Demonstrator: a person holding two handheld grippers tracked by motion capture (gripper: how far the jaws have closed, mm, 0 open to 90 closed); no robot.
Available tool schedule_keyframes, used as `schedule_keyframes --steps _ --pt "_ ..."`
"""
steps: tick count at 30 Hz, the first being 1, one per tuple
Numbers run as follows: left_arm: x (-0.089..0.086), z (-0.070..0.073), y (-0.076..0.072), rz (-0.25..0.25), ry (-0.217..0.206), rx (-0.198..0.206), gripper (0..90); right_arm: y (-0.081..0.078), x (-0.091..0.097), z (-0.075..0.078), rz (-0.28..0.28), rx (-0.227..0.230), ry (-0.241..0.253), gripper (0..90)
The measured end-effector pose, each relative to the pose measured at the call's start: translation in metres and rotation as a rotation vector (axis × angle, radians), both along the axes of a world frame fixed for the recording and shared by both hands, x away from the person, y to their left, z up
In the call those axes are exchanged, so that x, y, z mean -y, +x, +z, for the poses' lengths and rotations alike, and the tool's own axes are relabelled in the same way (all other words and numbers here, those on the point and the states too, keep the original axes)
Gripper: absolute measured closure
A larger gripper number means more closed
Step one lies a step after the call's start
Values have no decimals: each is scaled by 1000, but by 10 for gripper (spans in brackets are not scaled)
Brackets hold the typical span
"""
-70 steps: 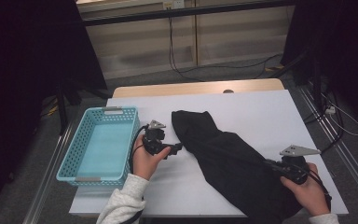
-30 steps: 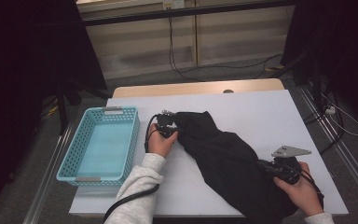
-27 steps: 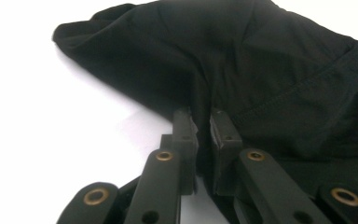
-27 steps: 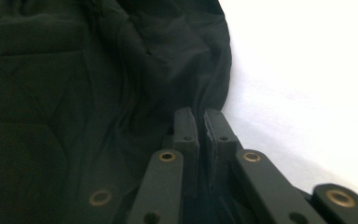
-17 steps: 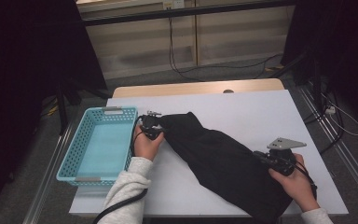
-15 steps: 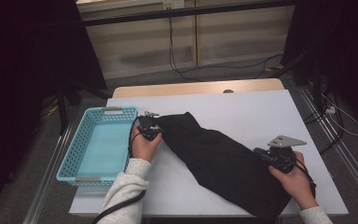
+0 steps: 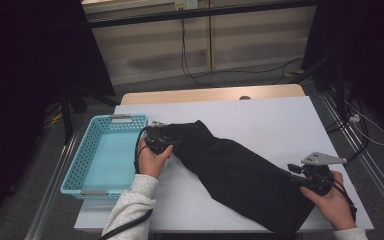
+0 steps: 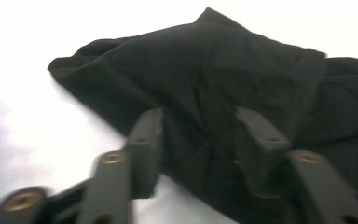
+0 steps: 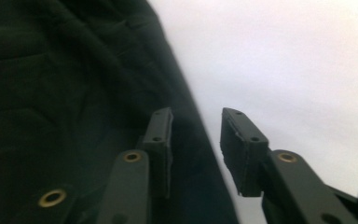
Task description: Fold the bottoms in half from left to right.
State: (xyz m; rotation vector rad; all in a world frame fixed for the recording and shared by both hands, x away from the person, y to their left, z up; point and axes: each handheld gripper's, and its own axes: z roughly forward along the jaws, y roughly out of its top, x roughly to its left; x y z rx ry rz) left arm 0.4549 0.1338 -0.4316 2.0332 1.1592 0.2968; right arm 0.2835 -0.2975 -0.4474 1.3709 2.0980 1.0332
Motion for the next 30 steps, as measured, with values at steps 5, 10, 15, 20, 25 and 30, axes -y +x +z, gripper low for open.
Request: schedule_keyframes --steps 5,10,15,20,25,30 --pt "4 1 -8 -21 -8 15 340 -5 -12 -4 36 -24 -50 561" --pt "9 -2 -15 -48 -13 9 301 -11 -9 -7 44 -33 -67 539" --pt "13 -5 -18 -70 -12 7 276 -15 3 -7 34 -38 -80 819" --pt "14 -3 -20 -101 0 4 271 -21 24 1 -34 -24 -34 767" --pt "13 -3 -21 -95 -7 8 260 -25 38 2 -70 -28 -20 685" --pt "11 -4 -23 -89 -5 8 247 -24 36 2 -69 -27 -22 685"
